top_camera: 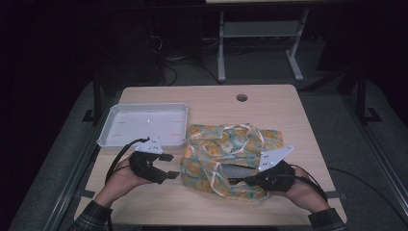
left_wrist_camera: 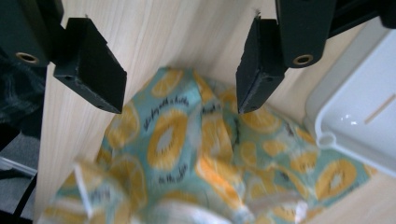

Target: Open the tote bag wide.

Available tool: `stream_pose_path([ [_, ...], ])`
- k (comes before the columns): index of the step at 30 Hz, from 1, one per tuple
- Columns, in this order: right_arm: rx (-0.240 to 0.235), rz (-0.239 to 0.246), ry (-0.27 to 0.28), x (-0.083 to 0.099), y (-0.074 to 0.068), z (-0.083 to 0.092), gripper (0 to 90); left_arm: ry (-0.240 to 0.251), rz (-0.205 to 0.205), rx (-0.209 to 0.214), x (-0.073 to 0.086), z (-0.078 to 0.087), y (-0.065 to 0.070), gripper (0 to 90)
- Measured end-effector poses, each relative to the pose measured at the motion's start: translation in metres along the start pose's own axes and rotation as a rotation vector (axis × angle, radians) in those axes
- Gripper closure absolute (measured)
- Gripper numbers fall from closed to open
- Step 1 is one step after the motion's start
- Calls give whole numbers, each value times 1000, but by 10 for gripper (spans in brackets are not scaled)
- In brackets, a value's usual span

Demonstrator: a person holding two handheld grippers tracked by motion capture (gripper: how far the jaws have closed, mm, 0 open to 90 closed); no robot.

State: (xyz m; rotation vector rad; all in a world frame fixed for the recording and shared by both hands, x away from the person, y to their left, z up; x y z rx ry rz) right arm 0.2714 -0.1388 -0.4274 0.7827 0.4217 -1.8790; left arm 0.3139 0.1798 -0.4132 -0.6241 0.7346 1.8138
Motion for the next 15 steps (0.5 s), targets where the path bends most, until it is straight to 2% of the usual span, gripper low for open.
stream_pose_path([
  [6, -2, 8, -15, 1, -1, -5, 897, 29, -46, 9, -26, 1, 4, 389],
  [9, -6, -3, -15, 1, -2, -5, 897, 54, -65, 23, -43, 1, 7, 454],
  [11, -4, 3, -18, 2, -1, -5, 897, 60, -82, 31, -54, -1, 8, 536],
  [15, -6, 2, -18, 2, -1, -6, 897, 60, -90, 53, -72, -12, 8, 743],
])
Point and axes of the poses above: each handheld gripper's, and its own axes: z roughly backward along the jaws, x roughly out of its underside, y roughly to its right, the point moved 5 cm from there along -z, roughly forward along the jaws, and after that the axes turned 9 degrees about x, right-handed, at the moved point
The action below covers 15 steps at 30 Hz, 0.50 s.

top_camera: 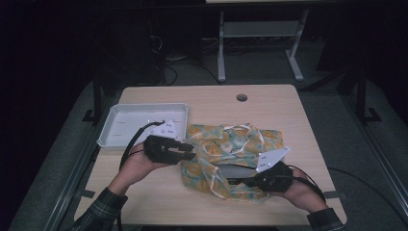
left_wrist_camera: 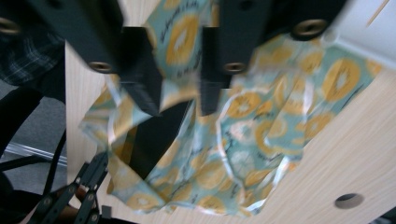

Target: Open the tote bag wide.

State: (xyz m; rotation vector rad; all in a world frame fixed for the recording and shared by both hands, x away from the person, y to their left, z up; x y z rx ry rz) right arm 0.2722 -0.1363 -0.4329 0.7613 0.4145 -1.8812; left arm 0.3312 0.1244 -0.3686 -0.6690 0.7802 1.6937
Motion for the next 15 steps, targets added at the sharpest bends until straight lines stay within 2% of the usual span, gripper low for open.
stream_pose_path([
  [2, -1, -7, 0, 0, -1, 0, 897, -5, 7, 10, -6, -9, -1, 832],
  [4, -2, -4, 0, 0, 0, 0, 897, -13, 6, 21, -10, -19, -2, 880],
  [9, 0, -4, -2, 1, 0, -1, 897, -51, 12, 52, -10, -40, 0, 893],
  [15, 0, -1, -5, 2, 1, -2, 897, -91, 17, 83, 1, -50, 6, 892],
])
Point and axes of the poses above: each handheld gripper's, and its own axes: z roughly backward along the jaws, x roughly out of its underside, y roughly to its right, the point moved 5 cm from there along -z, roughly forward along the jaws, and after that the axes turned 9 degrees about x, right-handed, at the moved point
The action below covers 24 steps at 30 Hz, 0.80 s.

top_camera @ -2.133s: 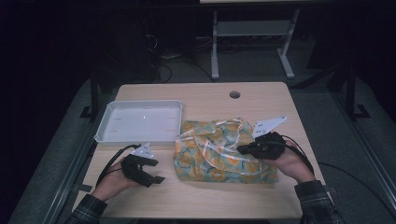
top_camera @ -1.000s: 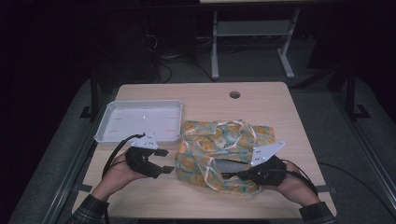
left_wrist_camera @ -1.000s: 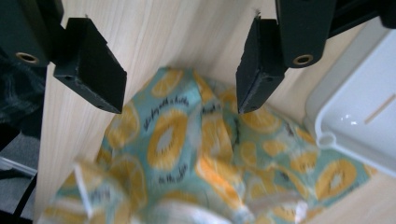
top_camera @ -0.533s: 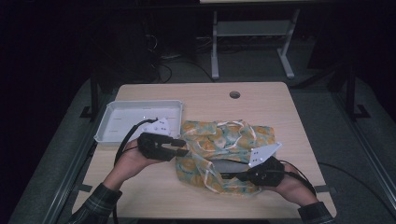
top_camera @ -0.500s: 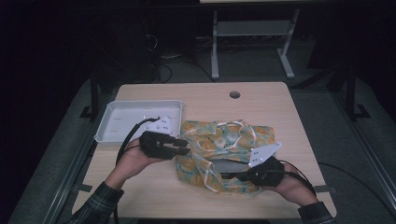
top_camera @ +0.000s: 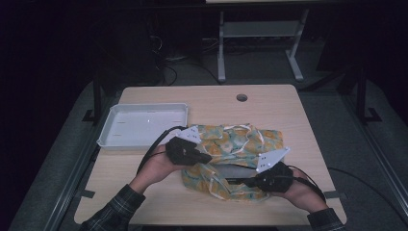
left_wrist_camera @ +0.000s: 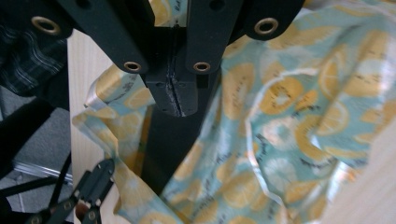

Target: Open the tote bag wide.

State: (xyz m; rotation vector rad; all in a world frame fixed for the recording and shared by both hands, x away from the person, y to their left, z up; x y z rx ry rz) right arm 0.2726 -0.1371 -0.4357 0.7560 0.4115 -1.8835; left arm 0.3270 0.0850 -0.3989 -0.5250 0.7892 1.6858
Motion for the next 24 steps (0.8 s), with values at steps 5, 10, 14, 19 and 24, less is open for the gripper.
stream_pose_path([
  [5, 0, 4, -4, 1, -1, 0, 897, -26, -1, 18, 10, -3, 6, 892],
  [10, -3, 5, -9, 2, -1, 0, 897, -45, 10, 29, 21, -2, 14, 892],
  [14, -4, 0, -15, 4, -4, -1, 897, -62, 28, 35, 32, -4, 18, 892],
  [19, -16, 4, -38, 9, -10, -6, 897, -79, 40, 44, 43, -8, 22, 891],
  [24, -33, 10, -62, 17, -16, -12, 897, -112, 58, 56, 54, -13, 25, 891],
])
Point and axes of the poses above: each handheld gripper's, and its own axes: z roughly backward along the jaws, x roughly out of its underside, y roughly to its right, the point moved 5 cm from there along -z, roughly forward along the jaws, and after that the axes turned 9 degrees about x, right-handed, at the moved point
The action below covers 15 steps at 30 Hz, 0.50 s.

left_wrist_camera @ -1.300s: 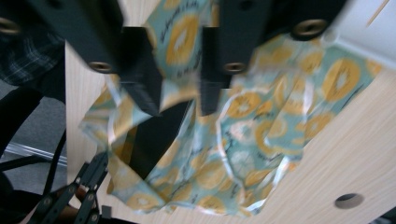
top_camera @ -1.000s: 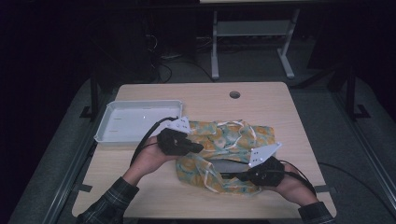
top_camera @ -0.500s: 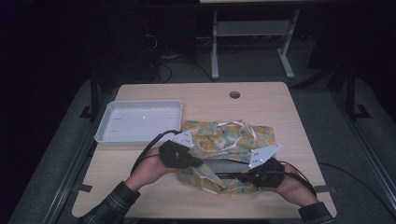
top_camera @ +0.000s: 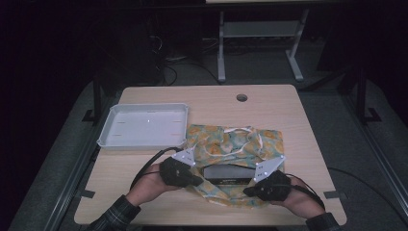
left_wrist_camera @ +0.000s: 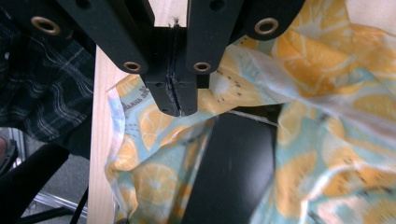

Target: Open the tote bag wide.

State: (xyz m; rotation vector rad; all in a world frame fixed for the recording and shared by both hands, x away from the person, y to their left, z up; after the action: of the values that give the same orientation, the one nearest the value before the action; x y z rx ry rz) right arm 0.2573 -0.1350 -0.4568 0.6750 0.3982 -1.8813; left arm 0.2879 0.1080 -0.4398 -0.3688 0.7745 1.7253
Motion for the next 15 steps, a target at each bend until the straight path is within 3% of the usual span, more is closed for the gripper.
stream_pose_path([
  [15, -4, 43, -106, 15, -12, -27, 896, -139, 9, 5, 22, -32, -4, 884],
])
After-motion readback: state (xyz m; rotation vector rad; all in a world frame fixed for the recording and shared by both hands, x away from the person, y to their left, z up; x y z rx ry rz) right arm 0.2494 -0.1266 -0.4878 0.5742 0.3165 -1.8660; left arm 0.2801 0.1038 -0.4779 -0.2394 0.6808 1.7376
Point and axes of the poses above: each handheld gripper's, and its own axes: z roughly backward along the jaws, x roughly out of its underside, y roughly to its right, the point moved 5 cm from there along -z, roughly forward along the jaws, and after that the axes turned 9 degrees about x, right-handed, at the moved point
